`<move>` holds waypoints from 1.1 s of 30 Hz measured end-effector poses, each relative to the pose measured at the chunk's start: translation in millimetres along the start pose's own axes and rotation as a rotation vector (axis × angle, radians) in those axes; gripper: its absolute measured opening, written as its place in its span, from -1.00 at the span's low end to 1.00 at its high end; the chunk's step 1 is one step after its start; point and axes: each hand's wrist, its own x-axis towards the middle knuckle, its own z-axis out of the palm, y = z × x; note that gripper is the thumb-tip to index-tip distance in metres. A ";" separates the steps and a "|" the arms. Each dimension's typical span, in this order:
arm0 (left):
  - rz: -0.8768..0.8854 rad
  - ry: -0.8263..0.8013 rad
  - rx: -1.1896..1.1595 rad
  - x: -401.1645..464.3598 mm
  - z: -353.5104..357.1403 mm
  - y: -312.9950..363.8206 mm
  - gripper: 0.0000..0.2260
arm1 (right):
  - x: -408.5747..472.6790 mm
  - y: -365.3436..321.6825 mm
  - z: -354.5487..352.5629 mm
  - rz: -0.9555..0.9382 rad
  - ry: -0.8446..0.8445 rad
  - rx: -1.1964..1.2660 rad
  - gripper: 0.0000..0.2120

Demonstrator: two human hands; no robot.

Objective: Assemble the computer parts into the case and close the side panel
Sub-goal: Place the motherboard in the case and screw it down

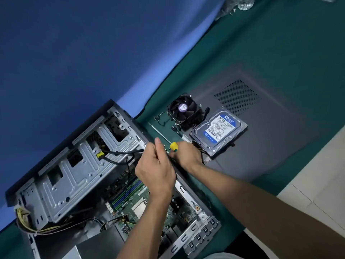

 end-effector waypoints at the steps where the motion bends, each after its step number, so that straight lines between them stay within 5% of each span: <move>1: 0.002 0.000 -0.004 -0.1 -0.5 -0.1 -0.58 | 0.6 -0.5 2.5 -0.011 0.017 -0.033 -0.90; 22: 0.054 -0.016 0.019 -8.9 -10.4 4.6 -0.66 | -55.0 -11.2 -46.1 -0.106 0.189 0.333 -0.78; 29: -0.215 -0.318 -0.368 3.9 -36.9 4.8 -0.62 | -76.7 -51.0 -68.0 -0.265 0.102 0.414 -0.85; 33: -0.159 -0.396 -0.275 17.1 -63.2 -2.8 -0.65 | -82.8 -70.1 -66.5 -0.338 0.007 0.446 -0.83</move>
